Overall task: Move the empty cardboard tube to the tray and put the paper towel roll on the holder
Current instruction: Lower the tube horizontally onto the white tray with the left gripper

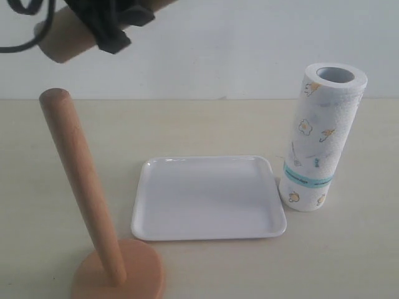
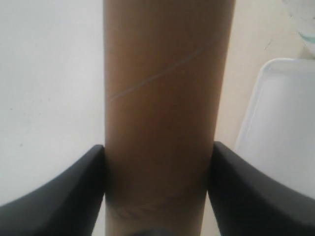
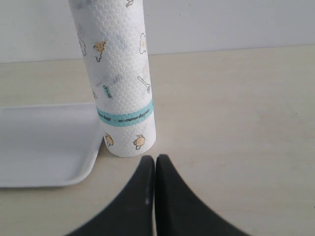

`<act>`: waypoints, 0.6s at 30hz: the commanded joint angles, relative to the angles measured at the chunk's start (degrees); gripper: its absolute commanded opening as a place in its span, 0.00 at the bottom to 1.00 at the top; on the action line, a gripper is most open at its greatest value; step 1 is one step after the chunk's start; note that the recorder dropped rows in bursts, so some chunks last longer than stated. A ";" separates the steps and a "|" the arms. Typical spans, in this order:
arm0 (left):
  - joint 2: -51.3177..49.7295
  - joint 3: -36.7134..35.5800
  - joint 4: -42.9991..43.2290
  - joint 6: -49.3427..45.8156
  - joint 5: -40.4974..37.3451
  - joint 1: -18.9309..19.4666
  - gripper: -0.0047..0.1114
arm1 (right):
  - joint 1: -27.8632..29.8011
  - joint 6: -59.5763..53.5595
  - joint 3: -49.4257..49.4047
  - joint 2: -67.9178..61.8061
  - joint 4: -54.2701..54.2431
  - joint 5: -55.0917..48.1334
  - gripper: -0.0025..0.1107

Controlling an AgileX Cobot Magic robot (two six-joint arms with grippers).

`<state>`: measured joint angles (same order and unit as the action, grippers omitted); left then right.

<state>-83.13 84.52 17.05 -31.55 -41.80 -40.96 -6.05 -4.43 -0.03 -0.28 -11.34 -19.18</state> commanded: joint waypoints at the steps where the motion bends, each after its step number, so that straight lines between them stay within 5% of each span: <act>1: -3.74 1.56 0.56 2.90 3.24 -3.76 0.08 | 0.29 -0.41 0.03 0.28 0.22 0.06 0.02; 18: -19.67 2.14 2.81 5.52 0.81 -4.36 0.08 | 0.29 -0.41 0.03 0.28 0.22 0.06 0.02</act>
<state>-100.78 86.22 19.69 -27.67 -41.69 -44.98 -6.05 -4.43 -0.03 -0.28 -11.34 -19.18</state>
